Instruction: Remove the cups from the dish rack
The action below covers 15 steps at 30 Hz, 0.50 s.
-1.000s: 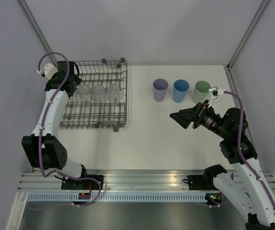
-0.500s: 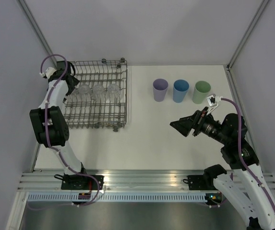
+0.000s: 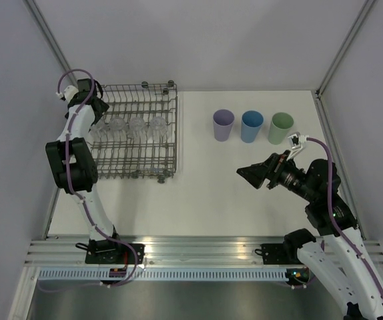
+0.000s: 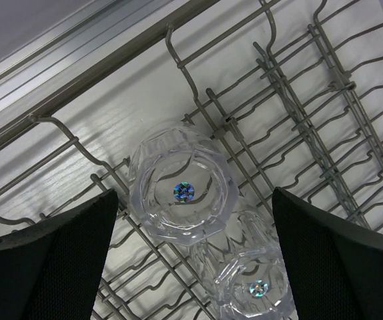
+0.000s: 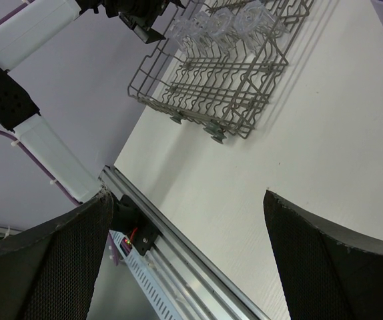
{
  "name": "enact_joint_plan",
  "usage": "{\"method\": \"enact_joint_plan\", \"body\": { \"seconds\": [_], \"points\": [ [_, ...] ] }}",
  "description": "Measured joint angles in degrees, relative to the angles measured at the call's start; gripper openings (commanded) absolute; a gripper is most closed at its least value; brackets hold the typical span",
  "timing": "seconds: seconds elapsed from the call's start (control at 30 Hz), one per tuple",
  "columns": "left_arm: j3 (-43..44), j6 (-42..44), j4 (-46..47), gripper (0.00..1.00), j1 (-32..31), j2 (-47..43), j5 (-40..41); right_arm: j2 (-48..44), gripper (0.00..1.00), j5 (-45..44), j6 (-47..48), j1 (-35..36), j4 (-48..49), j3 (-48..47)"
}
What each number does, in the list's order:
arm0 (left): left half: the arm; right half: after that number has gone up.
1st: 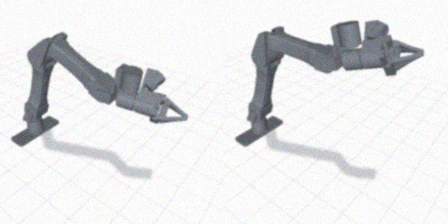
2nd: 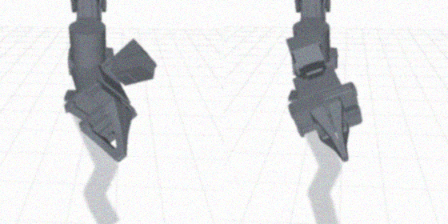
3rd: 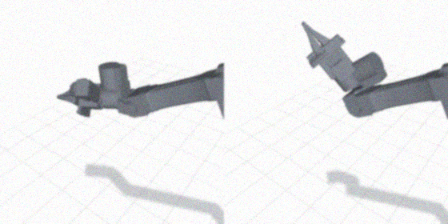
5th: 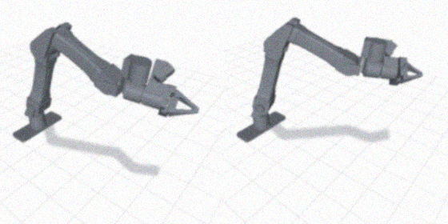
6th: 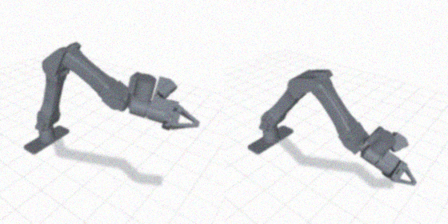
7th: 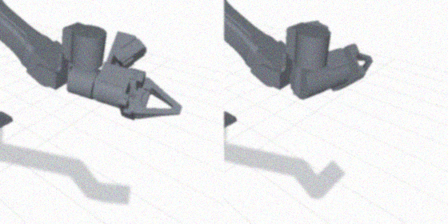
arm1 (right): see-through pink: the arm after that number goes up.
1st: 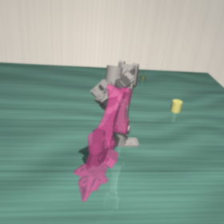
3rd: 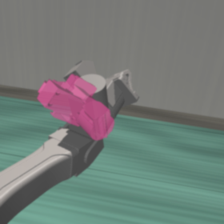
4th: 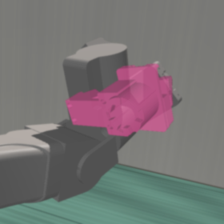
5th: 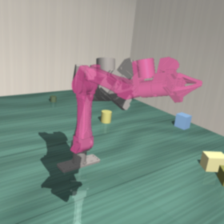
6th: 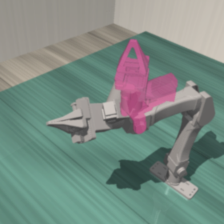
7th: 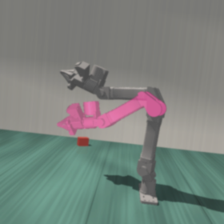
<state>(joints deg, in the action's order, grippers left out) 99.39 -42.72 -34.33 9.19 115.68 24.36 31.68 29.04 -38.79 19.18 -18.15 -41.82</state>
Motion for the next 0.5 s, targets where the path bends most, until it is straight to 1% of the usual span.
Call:
{"method": "enact_joint_plan", "body": {
  "seconds": [0.2, 0.3, 0.43, 0.5],
  "points": [
    [1.84, 1.95, -0.07, 1.0, 0.09, 3.19, -0.09, 0.31, 0.98, -0.9, -0.02, 0.0, 0.96, 1.01],
    [3.04, 2.56, -0.33, 0.96, 0.07, 5.14, 0.0, 0.7, 0.98, -0.9, 0.0, 0.0, 1.11, 1.2],
    [3.26, 3.28, -1.01, 0.82, 0.11, 6.69, 0.09, 1.46, 0.98, -0.9, 0.02, 0.0, 1.53, 1.2],
    [3.26, 3.61, -1.57, 0.69, 0.11, 7.08, 0.2, 1.79, 0.98, -0.9, 0.02, 0.0, 1.81, 1.2]
  ]
}}
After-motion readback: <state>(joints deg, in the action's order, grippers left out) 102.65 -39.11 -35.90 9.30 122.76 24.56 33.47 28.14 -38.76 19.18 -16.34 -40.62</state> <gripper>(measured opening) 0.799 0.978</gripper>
